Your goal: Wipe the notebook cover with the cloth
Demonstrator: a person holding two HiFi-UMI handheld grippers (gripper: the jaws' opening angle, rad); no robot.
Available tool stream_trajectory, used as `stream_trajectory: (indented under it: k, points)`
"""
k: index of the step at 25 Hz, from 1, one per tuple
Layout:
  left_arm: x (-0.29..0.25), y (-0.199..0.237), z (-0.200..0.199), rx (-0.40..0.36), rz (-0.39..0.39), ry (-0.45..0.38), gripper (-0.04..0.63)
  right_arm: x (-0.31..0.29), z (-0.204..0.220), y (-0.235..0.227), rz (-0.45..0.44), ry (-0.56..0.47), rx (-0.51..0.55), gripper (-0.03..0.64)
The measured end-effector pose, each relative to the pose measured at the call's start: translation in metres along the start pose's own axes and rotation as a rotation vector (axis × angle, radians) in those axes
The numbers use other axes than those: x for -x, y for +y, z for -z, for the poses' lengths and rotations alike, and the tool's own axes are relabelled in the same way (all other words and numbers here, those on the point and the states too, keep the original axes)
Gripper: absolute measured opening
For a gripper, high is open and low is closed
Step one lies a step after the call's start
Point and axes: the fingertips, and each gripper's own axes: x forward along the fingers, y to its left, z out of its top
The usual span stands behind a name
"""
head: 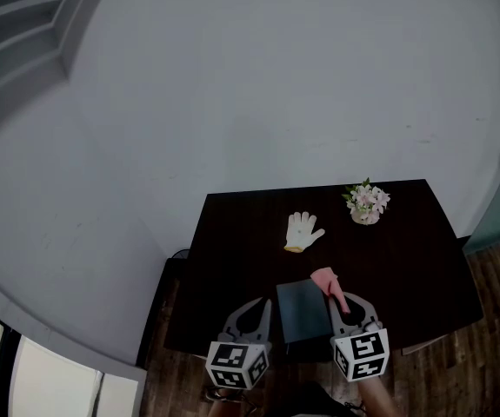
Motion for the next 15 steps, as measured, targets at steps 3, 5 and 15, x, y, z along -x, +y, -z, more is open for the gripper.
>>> stream_trajectory:
  k: [3, 5, 15]
  points:
    - [0.011, -0.003, -0.003, -0.008, 0.01, -0.01, 0.018, 0.011, -0.005, 0.003, 0.02, -0.012, 0.002, 0.044]
    - [0.018, -0.005, -0.005, -0.006, 0.019, -0.018, 0.018, 0.019, -0.007, 0.006, 0.03, -0.018, 0.001, 0.044]
    - [0.041, -0.015, -0.01, 0.002, 0.052, -0.037, 0.018, 0.048, -0.017, 0.02, 0.064, -0.04, 0.004, 0.044]
